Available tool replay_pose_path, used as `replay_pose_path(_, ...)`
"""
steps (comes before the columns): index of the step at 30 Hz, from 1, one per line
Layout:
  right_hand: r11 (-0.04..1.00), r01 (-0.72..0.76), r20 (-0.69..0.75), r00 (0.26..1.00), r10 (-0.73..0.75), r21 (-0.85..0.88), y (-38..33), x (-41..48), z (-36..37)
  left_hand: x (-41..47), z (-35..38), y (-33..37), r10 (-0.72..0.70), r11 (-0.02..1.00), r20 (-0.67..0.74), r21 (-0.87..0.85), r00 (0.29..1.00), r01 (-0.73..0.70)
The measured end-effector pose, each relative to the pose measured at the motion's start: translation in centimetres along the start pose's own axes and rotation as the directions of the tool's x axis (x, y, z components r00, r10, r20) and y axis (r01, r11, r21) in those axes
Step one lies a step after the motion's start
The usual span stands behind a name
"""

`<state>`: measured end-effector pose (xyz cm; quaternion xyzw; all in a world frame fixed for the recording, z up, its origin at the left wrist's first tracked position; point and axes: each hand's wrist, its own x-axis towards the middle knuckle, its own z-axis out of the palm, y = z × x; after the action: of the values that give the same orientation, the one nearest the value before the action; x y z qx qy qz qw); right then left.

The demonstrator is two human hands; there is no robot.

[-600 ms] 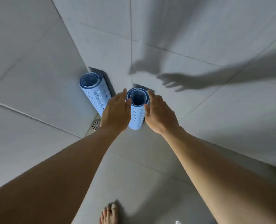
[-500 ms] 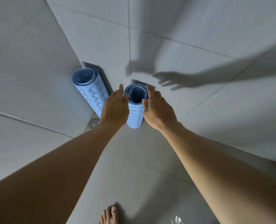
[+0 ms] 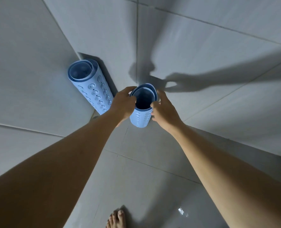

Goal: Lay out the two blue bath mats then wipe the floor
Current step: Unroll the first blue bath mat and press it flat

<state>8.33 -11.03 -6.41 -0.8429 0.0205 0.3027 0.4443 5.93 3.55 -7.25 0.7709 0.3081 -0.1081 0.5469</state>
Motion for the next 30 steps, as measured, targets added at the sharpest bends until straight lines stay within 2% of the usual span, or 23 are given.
replay_pose_path(3, 0.978, -0.121, 0.074, 0.991, 0.11, 0.171, -0.1, -1.0, -0.3, -1.7, -0.3, -0.4, -0.165, 0.97, 0.087, -0.165, 0.982, 0.178)
replay_pose_path(6, 0.922, -0.249, 0.155, 0.965, 0.211, 0.296, 0.4, -1.8, -0.9, -3.0, -0.5, -1.3, -0.288, 0.863, 0.178, -0.378, 0.941, 0.336)
replay_pose_path(8, 0.884, -0.334, 0.18, 0.941, 0.288, 0.326, 0.7, -2.5, -1.0, -3.6, -0.3, -2.1, -0.335, 0.802, 0.181, -0.461, 0.925, 0.381)
replay_pose_path(13, 0.814, -0.501, 0.274, 0.86, 0.43, 0.294, 1.9, -2.6, -0.3, -4.7, 0.9, -4.6, -0.39, 0.788, 0.12, -0.47, 0.913, 0.398)
replay_pose_path(17, 0.822, -0.547, 0.344, 0.811, 0.473, 0.16, 3.3, -3.0, 0.0, -5.8, 1.0, -5.6, -0.474, 0.655, 0.313, -0.499, 0.823, 0.567)
replay_pose_path(20, 0.813, -0.573, 0.399, 0.771, 0.496, 0.097, 4.4, -3.6, -0.2, -7.1, 1.2, -6.7, -0.482, 0.64, 0.441, -0.413, 0.757, 0.648)
replay_pose_path(26, 0.762, -0.645, 0.416, 0.71, 0.568, 0.062, 7.6, -4.3, 1.2, -8.3, 3.2, -8.8, -0.477, 0.67, 0.51, -0.316, 0.716, 0.672)
replay_pose_path(30, 0.732, -0.669, 0.411, 0.708, 0.575, 0.13, 9.8, -5.2, 1.1, -9.2, 4.1, -10.3, -0.48, 0.629, 0.487, -0.389, 0.73, 0.673)
